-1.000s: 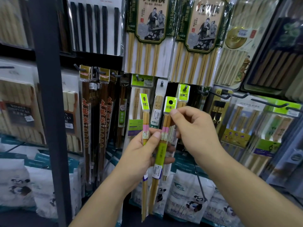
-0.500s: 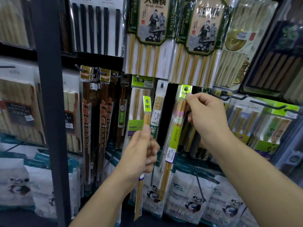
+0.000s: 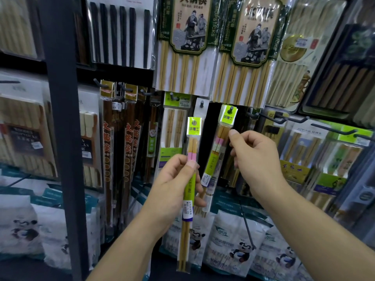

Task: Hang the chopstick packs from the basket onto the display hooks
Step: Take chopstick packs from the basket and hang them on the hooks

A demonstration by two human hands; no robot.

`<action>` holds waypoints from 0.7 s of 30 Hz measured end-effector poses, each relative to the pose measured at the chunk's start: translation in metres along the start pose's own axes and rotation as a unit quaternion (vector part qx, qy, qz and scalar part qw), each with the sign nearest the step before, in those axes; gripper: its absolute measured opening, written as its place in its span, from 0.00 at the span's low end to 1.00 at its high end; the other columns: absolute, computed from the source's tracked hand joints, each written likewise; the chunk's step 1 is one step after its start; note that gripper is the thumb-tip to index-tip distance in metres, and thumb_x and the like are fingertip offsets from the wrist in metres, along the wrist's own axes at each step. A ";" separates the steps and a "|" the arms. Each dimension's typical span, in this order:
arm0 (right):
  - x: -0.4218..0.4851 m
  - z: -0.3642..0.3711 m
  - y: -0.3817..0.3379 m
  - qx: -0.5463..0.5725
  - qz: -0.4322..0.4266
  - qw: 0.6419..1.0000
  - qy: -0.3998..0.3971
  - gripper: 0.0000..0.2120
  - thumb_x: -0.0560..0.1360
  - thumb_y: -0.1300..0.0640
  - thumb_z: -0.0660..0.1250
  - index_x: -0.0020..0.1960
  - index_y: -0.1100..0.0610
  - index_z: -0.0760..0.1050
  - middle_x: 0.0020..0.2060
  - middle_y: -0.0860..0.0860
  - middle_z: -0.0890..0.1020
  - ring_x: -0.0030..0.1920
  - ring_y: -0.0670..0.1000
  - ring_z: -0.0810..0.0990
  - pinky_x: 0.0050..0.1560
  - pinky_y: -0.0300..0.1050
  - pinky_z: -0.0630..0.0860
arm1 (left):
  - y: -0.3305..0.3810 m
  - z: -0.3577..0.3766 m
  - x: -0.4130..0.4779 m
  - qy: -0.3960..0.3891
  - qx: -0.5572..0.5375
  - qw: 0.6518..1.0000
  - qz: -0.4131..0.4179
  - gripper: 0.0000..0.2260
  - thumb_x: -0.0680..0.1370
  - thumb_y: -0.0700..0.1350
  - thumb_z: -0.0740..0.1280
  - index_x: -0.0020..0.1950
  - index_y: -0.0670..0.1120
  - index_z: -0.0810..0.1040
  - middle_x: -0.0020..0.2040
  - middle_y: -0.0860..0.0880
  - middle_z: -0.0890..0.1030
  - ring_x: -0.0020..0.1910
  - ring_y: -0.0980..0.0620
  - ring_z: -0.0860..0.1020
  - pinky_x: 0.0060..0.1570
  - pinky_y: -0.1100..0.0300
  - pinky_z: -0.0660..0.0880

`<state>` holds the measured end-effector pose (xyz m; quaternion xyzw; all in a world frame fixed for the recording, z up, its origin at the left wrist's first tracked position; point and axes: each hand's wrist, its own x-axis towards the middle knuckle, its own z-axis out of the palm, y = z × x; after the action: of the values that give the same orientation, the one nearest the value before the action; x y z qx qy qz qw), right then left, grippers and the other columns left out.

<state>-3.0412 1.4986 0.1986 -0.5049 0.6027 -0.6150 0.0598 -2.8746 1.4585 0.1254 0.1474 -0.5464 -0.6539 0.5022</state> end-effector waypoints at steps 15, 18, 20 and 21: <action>-0.006 0.004 -0.021 0.052 -0.056 0.997 -0.032 0.13 0.82 0.55 0.67 0.40 0.55 0.81 0.26 0.46 0.78 0.27 0.43 0.73 0.30 0.35 0.72 | -0.010 0.007 0.003 -0.045 0.114 0.992 0.044 0.09 0.80 0.47 0.68 0.47 0.60 0.85 0.41 0.58 0.84 0.40 0.61 0.83 0.43 0.69 0.79; 0.007 0.002 -0.024 0.062 -0.047 0.997 0.003 0.15 0.82 0.54 0.66 0.38 0.56 0.80 0.25 0.48 0.77 0.26 0.44 0.72 0.29 0.36 0.70 | -0.014 0.006 0.003 -0.051 0.152 0.987 0.032 0.11 0.83 0.41 0.67 0.50 0.56 0.84 0.41 0.58 0.84 0.41 0.62 0.82 0.43 0.70 0.77; 0.012 0.002 -0.024 0.061 -0.047 0.997 0.011 0.15 0.82 0.54 0.66 0.38 0.55 0.79 0.26 0.52 0.78 0.25 0.44 0.72 0.28 0.35 0.70 | -0.017 0.005 0.004 -0.050 0.166 0.985 0.025 0.08 0.83 0.42 0.68 0.57 0.54 0.82 0.47 0.55 0.85 0.47 0.59 0.82 0.47 0.67 0.78; 0.014 0.003 -0.023 0.059 -0.048 0.997 0.013 0.15 0.82 0.54 0.66 0.38 0.56 0.79 0.29 0.55 0.79 0.25 0.45 0.72 0.28 0.36 0.70 | -0.018 0.004 0.004 -0.049 0.172 0.984 0.019 0.09 0.82 0.44 0.68 0.62 0.53 0.81 0.52 0.50 0.85 0.52 0.55 0.82 0.51 0.64 0.79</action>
<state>-3.0341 1.4933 0.2241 -0.5210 0.5413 -0.6579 0.0524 -2.8885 1.4553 0.1130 0.1886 -0.6778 -0.5466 0.4541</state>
